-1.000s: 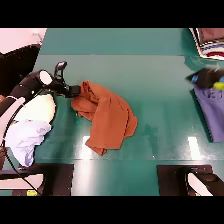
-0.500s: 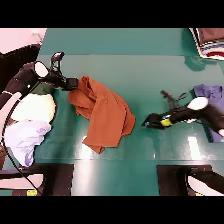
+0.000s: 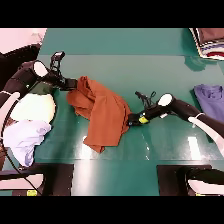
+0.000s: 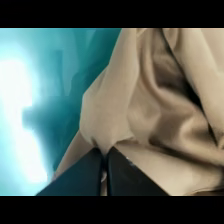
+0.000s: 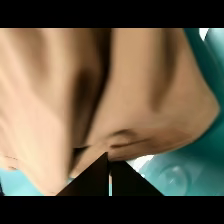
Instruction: Fold the shirts.
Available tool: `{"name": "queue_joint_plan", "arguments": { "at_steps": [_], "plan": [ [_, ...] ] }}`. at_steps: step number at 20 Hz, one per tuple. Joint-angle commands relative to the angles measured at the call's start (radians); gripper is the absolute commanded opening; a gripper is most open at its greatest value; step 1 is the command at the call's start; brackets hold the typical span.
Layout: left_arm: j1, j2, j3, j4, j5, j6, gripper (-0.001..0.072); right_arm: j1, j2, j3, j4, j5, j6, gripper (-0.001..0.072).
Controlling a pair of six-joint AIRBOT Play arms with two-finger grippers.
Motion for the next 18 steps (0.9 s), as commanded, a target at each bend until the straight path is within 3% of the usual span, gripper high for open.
{"name": "queue_joint_plan", "arguments": {
  "at_steps": [1,5,12,18],
  "plan": [
    [0.001,0.080,0.031,0.112,0.003,-0.006,0.0026,-0.066,0.054,0.135,-0.203,0.037,0.056,0.0018],
    [0.001,0.306,0.156,0.236,0.011,-0.002,0.0026,-0.276,0.277,0.368,-0.424,0.151,0.090,0.0018],
    [0.001,0.684,0.364,0.185,-0.011,-0.002,0.0026,-0.538,0.592,0.712,-0.438,0.206,0.075,0.0018],
    [0.001,0.883,0.387,0.063,-0.060,-0.002,0.0026,-0.682,0.643,0.969,-0.445,0.281,0.059,0.0017]
  ]
}}
